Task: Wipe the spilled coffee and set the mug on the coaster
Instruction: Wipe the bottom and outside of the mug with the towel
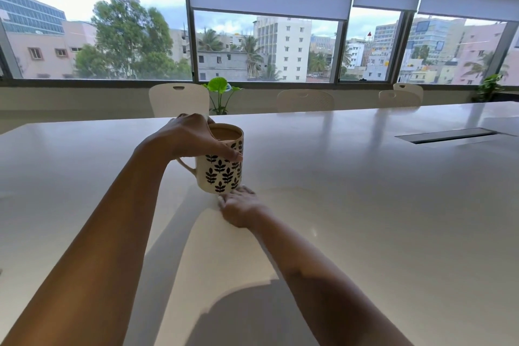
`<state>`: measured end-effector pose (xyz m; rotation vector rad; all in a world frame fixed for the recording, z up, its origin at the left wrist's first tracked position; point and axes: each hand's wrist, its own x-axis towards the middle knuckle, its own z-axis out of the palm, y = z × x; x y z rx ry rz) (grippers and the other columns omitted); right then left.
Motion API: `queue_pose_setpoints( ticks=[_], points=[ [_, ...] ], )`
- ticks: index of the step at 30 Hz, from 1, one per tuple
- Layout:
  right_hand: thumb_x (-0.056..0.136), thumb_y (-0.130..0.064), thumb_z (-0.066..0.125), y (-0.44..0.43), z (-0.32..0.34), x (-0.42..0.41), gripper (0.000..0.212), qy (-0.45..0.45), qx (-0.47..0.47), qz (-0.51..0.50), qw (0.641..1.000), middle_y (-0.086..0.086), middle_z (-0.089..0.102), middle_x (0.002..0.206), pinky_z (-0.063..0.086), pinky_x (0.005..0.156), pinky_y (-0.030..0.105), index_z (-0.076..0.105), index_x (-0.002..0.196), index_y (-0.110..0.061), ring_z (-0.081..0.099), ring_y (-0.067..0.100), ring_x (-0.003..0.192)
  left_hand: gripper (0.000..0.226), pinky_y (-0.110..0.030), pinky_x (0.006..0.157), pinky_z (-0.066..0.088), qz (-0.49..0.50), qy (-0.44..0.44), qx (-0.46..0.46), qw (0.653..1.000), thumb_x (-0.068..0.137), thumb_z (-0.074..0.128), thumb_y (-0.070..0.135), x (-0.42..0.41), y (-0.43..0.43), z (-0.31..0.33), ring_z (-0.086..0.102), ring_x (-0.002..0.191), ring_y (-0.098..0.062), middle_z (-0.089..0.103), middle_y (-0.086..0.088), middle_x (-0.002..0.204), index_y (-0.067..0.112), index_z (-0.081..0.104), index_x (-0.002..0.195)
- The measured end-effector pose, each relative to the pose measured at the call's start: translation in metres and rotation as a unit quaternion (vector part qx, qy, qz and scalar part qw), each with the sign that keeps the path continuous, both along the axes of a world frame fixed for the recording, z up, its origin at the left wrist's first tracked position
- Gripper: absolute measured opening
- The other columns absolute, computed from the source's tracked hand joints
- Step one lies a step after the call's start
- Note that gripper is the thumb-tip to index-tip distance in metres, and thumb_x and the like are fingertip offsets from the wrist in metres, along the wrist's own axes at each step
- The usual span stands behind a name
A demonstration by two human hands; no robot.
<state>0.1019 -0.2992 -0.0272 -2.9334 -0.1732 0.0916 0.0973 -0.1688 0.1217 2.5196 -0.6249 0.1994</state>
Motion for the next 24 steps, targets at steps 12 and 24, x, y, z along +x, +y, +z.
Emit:
queue_pose_setpoints(
  ticks=[12,24],
  points=[
    [0.101,-0.023,0.013,-0.147,-0.001,-0.051,0.053,0.017,-0.027,-0.273,0.962,-0.004,-0.008,0.161,-0.002,0.119,0.031,0.005,0.153,-0.018,-0.005,0.014,0.148,0.076,-0.024,0.066,0.046,0.008,0.013,0.001,1.000,0.037,0.073,0.069,-0.011,0.015,0.002,0.062,0.083,-0.015,0.070,0.003,0.087,0.023,0.062,0.097],
    [0.103,-0.035,0.015,-0.041,0.004,-0.148,0.052,0.014,-0.014,0.122,0.992,-0.010,-0.010,0.159,-0.009,0.112,0.019,0.000,0.152,-0.027,-0.015,0.001,0.142,0.066,-0.021,0.064,0.044,0.003,-0.006,0.000,1.000,0.044,0.078,0.066,-0.023,0.035,0.008,0.057,0.073,-0.004,0.067,0.008,0.079,0.024,0.064,0.092]
  ],
)
